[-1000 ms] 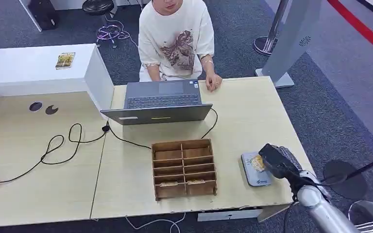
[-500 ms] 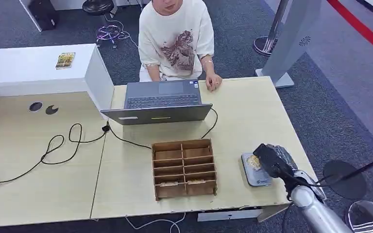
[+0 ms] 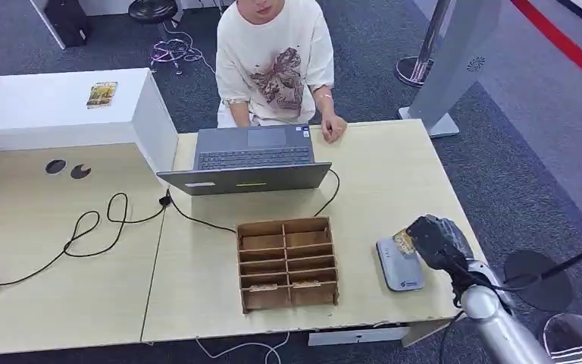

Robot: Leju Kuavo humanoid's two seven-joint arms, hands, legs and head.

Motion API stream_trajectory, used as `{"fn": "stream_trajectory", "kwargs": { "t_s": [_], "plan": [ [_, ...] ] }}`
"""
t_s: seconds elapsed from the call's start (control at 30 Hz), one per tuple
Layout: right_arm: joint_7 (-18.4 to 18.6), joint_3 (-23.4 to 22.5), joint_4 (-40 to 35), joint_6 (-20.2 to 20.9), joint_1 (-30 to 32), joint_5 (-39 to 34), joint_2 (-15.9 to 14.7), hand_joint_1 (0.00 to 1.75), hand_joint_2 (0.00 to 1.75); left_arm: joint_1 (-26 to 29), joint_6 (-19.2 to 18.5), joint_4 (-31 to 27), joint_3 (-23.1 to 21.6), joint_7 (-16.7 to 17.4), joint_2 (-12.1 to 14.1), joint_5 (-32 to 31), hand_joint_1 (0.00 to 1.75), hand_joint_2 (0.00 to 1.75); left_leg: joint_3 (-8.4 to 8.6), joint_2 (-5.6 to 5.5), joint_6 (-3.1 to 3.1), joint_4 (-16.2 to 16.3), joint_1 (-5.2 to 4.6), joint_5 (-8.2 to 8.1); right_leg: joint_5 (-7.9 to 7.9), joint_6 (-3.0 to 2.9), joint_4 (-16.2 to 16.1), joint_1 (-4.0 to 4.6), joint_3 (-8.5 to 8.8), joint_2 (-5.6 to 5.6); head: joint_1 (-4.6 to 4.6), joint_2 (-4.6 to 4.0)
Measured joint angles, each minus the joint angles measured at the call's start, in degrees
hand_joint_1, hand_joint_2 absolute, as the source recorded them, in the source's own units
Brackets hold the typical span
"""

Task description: Pass the card to the sensor for recognition and then transmit it.

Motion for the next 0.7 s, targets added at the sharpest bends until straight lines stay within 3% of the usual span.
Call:
{"fn": "stream_trajectory", "kwargs": {
  "t_s": [0.7],
  "plan": [
    [-2.0, -3.2, -7.4, 0.7, -1.8, -1.5, 0.0, 1.75, 1.75, 0.0, 0.4, 0.0, 0.0, 0.0, 0.0, 0.1, 0.0, 1.75, -0.01, 0.02, 0.0, 0.0, 0.0, 0.0, 0.0, 0.0, 0.0, 0.0, 0.0, 0.03, 0.0, -0.02]
  ]
}}
